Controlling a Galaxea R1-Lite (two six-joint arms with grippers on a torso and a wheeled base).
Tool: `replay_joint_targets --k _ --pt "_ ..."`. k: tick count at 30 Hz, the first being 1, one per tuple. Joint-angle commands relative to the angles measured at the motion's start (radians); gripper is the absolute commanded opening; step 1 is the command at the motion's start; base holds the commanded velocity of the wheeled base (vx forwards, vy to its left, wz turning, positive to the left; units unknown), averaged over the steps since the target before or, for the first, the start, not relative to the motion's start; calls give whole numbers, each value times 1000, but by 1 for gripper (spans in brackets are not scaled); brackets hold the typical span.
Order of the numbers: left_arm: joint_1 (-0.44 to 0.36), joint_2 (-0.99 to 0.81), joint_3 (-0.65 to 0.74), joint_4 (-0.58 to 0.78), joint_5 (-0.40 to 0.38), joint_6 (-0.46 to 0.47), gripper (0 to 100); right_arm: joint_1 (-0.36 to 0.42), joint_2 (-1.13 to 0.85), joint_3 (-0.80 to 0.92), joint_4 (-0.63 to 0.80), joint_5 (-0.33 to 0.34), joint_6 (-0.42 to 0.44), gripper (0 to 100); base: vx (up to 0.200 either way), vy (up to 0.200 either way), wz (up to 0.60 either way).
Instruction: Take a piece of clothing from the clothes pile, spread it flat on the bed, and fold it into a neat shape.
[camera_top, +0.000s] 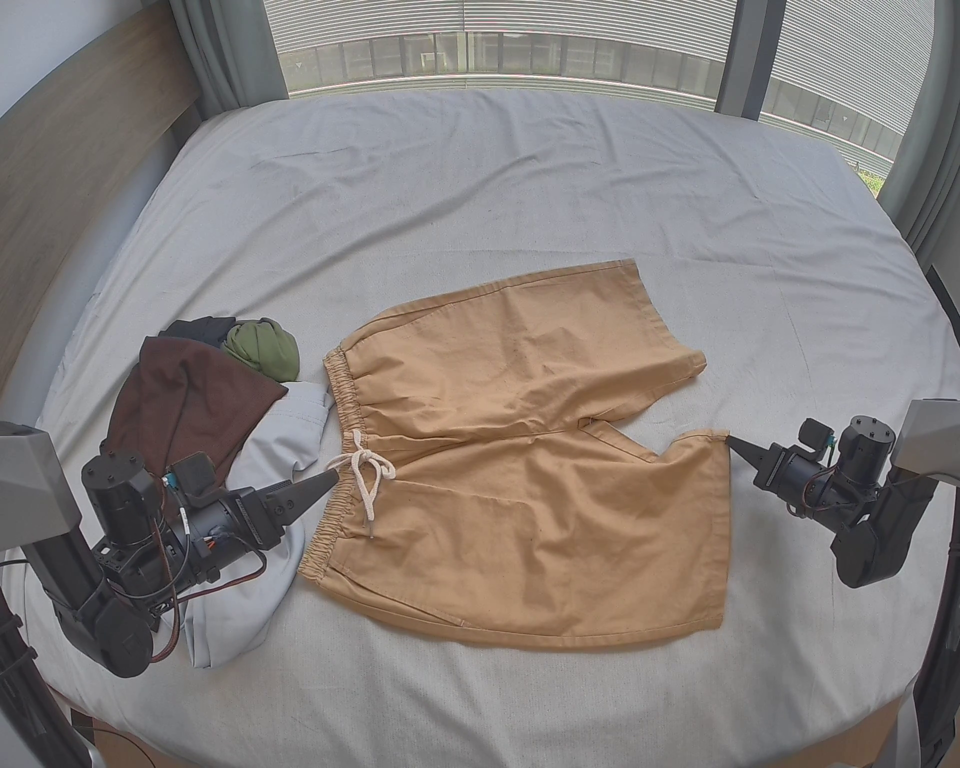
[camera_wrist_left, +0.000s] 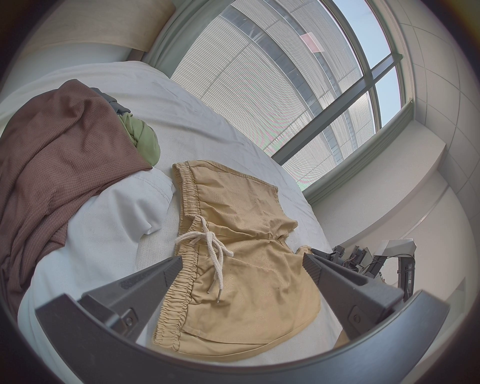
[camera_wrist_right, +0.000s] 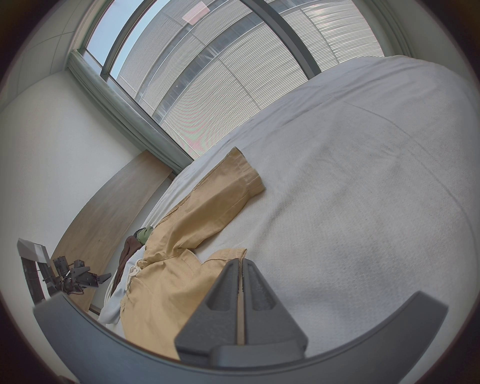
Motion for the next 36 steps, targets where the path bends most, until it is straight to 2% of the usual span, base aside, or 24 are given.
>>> replay_joint_targets --k 1,6,22,23,30,36 --pt "0 12 -1 0 2 1 100 -17 -6 -2 1 0 -1 0 0 0 0" --pt "0 18 -1 0 2 1 100 -35 -6 5 -1 0 -1 0 0 0 0" --pt "0 32 -1 0 2 4 100 -23 6 0 -4 0 -1 0 0 0 0" --pt "0 32 -1 0 2 4 100 -23 6 2 -5 0 -1 100 0 0 0" --pt "2 26 -6 0 3 4 100 -24 -13 -26 -10 0 -1 100 0 0 0" --pt "0 29 -6 0 3 4 100 17 -20 -152 67 0 7 100 0 0 0"
